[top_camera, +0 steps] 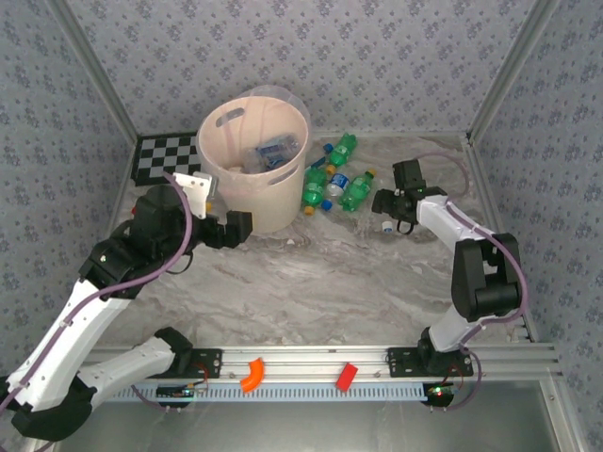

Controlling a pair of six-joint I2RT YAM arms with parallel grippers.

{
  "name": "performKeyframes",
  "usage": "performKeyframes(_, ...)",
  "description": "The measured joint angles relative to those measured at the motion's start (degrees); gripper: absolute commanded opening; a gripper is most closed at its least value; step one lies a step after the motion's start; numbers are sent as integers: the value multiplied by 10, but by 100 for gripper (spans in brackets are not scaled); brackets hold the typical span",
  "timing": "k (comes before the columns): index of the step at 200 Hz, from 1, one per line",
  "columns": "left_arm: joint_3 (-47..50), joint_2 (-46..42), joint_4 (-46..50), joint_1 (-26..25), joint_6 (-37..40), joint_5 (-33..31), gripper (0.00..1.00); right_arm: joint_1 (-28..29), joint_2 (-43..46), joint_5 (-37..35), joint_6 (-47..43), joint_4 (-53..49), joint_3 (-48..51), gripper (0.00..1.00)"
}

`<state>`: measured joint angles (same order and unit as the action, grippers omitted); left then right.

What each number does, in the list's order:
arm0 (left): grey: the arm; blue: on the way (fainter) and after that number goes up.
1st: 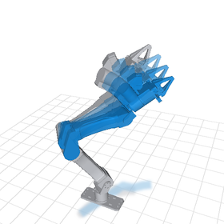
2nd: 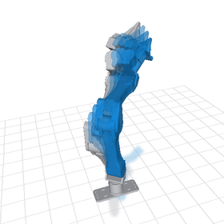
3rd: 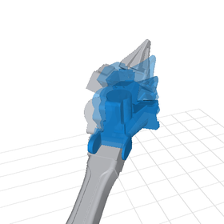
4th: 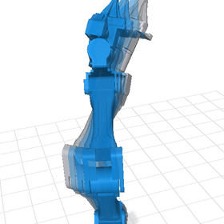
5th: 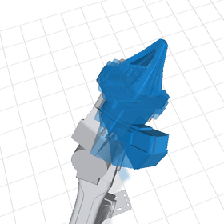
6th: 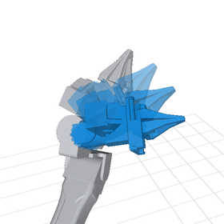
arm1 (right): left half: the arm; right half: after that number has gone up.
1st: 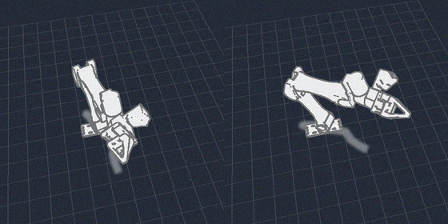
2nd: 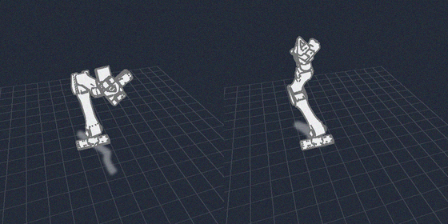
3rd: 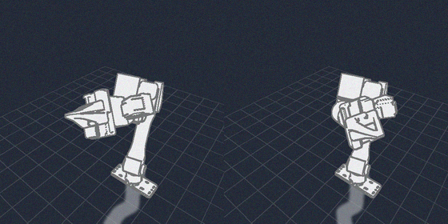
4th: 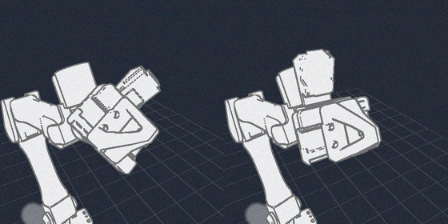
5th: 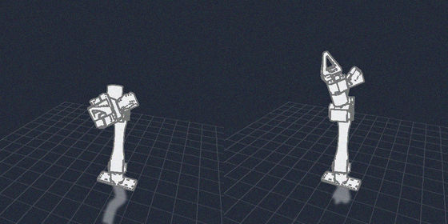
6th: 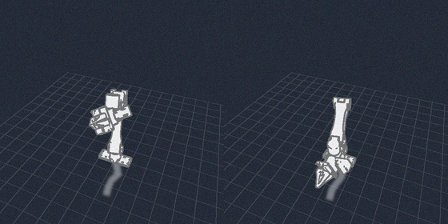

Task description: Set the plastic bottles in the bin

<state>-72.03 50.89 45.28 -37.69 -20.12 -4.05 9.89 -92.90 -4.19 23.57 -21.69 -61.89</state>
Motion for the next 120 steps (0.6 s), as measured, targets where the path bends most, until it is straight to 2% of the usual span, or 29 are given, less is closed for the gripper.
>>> performKeyframes(39, 0, 8, 0, 0, 0, -1, 100, 0, 0, 10, 0, 27, 49, 75)
performKeyframes(89, 0, 16, 0, 0, 0, -1, 100, 0, 0, 23, 0, 54, 90, 62)
performKeyframes(120, 0, 22, 0, 0, -1, -1, 100, 0, -5, 28, 0, 72, 92, 59)
